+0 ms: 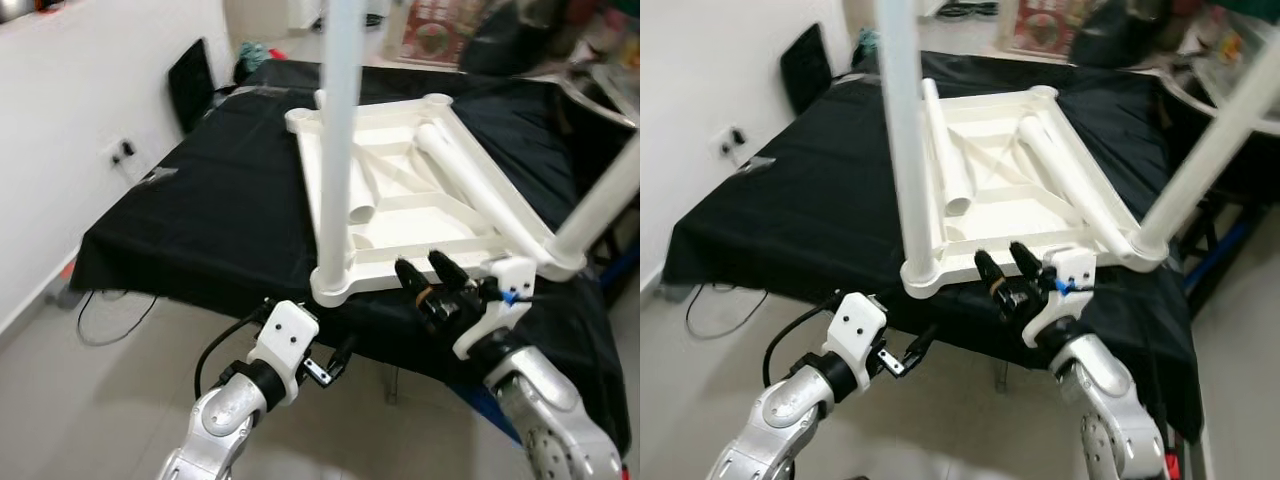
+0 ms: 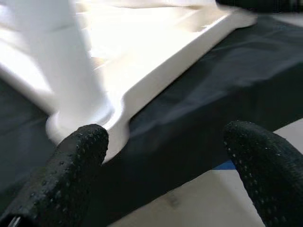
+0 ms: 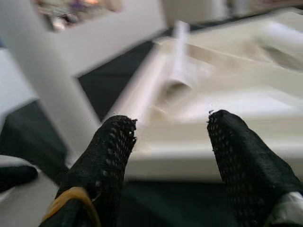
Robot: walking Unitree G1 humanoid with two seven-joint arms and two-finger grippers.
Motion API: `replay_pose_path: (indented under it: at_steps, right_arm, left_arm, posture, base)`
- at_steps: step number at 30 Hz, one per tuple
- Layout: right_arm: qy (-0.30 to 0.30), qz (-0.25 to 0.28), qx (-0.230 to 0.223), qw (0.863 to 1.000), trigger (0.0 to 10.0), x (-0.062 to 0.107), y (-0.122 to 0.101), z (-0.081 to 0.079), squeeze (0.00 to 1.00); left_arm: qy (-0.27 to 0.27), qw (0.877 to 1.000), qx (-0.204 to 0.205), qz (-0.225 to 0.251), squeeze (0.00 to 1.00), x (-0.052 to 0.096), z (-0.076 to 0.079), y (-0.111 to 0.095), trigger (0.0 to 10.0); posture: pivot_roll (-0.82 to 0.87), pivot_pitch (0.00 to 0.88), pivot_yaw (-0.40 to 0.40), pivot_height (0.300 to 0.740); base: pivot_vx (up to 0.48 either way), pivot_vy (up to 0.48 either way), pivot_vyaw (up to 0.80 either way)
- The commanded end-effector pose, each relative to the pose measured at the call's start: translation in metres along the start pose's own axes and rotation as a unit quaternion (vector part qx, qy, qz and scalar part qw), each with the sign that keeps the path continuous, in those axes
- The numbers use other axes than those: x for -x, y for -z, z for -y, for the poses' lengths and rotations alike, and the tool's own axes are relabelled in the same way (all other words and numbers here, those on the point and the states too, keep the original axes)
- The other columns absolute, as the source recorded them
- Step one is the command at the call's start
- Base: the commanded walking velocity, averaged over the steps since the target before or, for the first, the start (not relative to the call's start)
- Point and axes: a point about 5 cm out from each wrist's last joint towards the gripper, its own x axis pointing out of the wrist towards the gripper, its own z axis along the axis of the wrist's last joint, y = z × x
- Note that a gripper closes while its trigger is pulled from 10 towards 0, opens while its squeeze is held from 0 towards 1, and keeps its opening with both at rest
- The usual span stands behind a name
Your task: Building children table
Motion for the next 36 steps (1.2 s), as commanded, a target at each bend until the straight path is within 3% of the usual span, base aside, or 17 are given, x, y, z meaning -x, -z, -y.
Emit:
replay_pose_path:
  at_steps: [1,5,14,33,36]
  right_arm:
    - [0.007,-0.003,0.004,1.0,10.0,0.002,0.001,-0.002,0.0]
    - [0.022,0.003,-0.005,1.0,10.0,0.0,0.0,0.001,0.0]
    - [0.04,0.014,0.003,0.999,10.0,-0.005,0.003,-0.001,0.0]
    - [0.089,0.013,0.019,0.996,10.0,-0.003,0.004,0.013,0.0]
    - [0.091,-0.001,0.033,0.995,10.0,0.002,0.004,0.023,0.0]
  left_arm:
    - [0.0,1.0,0.003,-0.004,0.0,0.001,0.0,0.003,10.0]
    - [0.0,1.0,0.004,-0.004,0.0,0.0,-0.001,0.003,10.0]
    - [-0.009,1.0,0.006,-0.004,0.0,0.0,-0.002,0.004,10.0]
    - [-0.007,1.0,0.004,-0.007,0.0,0.0,-0.003,0.004,10.0]
    - [-0.006,1.0,0.004,-0.008,0.0,0.0,-0.003,0.004,10.0]
  posture:
    - [0.09,0.099,-0.002,0.74]
    - [0.09,0.102,-0.001,0.74]
    - [0.09,0.109,-0.002,0.74]
    - [0.09,0.122,0.003,0.74]
    - [0.09,0.124,0.001,0.74]
  base:
    - [0.0,0.0,-0.79]
    - [0.0,0.0,-0.78]
    - [0.0,0.0,0.0]
    - [0.0,0.453,0.0]
    - [0.0,0.0,0.0]
